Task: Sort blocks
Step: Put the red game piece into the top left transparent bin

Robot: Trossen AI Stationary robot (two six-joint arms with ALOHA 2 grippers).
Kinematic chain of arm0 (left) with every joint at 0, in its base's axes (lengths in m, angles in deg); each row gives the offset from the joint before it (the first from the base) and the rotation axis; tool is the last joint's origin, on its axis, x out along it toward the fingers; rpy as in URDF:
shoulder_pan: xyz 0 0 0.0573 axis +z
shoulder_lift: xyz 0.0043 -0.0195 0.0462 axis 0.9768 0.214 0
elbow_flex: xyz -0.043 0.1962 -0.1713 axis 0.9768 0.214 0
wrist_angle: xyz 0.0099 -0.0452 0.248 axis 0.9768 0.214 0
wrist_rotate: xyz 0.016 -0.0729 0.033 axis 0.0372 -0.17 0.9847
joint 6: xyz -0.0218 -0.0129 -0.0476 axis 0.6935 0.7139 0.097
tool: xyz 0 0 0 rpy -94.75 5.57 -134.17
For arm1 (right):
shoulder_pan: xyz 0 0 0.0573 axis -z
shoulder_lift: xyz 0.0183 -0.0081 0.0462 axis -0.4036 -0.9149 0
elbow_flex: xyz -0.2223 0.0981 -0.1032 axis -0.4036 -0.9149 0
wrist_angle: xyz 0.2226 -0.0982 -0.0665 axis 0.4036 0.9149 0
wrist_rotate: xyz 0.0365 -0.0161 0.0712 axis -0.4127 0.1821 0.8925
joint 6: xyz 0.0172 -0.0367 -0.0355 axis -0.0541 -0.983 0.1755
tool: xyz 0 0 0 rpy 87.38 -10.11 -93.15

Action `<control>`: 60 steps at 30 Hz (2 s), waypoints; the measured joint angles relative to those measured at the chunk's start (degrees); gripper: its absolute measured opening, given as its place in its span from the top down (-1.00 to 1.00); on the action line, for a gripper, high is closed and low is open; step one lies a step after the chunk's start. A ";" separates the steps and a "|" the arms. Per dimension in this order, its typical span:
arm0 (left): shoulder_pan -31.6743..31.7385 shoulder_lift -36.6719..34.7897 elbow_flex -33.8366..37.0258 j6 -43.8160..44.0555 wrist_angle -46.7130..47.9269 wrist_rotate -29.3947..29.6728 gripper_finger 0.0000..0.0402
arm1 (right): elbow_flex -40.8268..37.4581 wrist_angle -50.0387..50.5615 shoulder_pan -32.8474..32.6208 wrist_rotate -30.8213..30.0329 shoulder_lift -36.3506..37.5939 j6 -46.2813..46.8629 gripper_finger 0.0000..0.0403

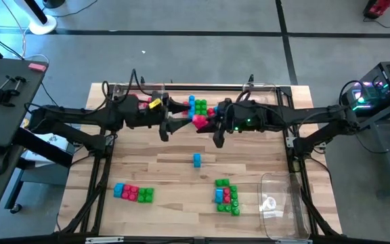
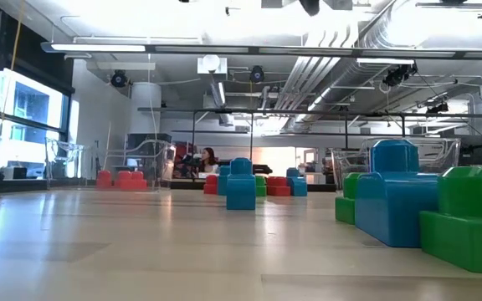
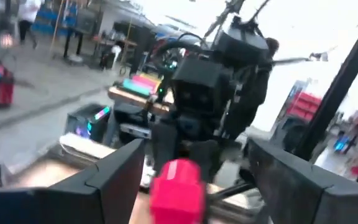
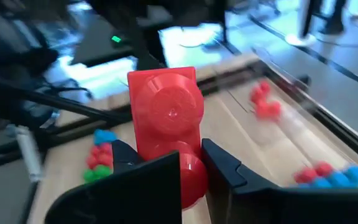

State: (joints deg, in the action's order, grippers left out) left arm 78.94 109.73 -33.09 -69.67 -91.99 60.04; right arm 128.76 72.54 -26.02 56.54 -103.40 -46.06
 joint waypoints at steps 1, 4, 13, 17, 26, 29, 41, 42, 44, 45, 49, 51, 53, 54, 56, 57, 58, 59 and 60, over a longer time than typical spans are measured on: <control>-0.19 -0.05 0.00 -2.20 0.12 -0.06 -0.38 | 0.48 -1.08 0.00 1.19 0.02 -0.52 1.00; -0.77 -0.04 0.04 -8.44 -0.44 -0.09 -0.39 | 1.67 -2.92 -0.02 3.05 0.02 -2.01 1.00; -1.43 0.79 0.02 -9.94 -3.82 -0.46 -0.39 | 3.62 -4.85 0.16 4.96 0.07 -4.89 1.00; -1.70 2.14 0.01 -9.93 -6.89 -0.48 -0.39 | 3.62 -5.92 0.33 5.07 -0.13 -5.23 1.00; -1.70 4.58 0.01 -9.31 -11.18 -0.92 -0.39 | 3.60 -8.00 0.33 6.16 -1.24 -5.47 1.00; -1.70 4.60 0.01 -9.29 -11.13 -0.94 -0.37 | 3.60 -7.95 0.33 6.17 -1.38 -5.48 1.00; -1.70 4.60 0.01 -8.02 -13.44 -0.39 0.50 | 3.60 -9.69 0.35 4.63 -1.31 -8.52 0.97; -1.60 4.60 0.01 -8.02 -13.56 -0.32 0.50 | 3.60 -9.70 0.33 4.31 -1.29 -9.11 0.94; -1.25 4.63 0.06 -7.78 -13.50 -0.23 0.50 | 3.60 -9.59 0.31 2.95 -1.29 -10.15 0.88; -1.10 4.63 0.06 -7.45 -13.54 -0.04 0.50 | 3.60 -9.61 0.31 1.87 -1.29 -10.34 0.83; 0.17 4.24 0.06 -6.91 -13.05 0.16 0.50 | 3.60 -9.03 0.26 -2.83 -1.11 -10.62 0.57; 1.15 3.23 0.06 -7.89 -10.96 0.73 0.50 | 3.58 -8.50 0.31 -5.81 -0.69 -11.05 0.42; 2.15 0.97 0.06 -9.16 -6.49 2.82 0.50 | 3.58 -7.14 0.31 -8.40 0.58 -12.26 0.29; 2.76 -0.32 0.04 -9.53 -4.22 4.25 0.50 | 3.58 -6.53 0.35 -9.14 1.39 -12.73 0.23; 4.28 -3.83 0.01 -9.85 3.09 7.92 0.50 | 3.58 -4.33 0.35 -10.52 2.95 -13.25 0.14; 5.07 -5.54 -0.02 -10.08 7.01 10.20 0.50 | 3.58 -3.05 0.35 -11.18 3.79 -13.30 0.11; 6.00 -7.28 -0.03 -10.45 11.82 13.03 0.50 | 3.58 -1.65 0.35 -11.85 4.44 -13.34 0.09; 6.91 -8.82 -0.04 -10.68 17.04 16.39 0.50 | 3.58 -0.54 0.35 -12.05 5.14 -13.31 0.08; 7.83 -10.03 -0.03 -10.39 22.20 20.06 0.50 | 3.58 0.82 0.35 -12.69 5.72 -12.75 0.07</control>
State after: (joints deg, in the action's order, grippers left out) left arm 86.77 99.70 -33.12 -80.06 -69.79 80.10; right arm 132.34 73.36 -25.67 43.85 -97.68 -58.82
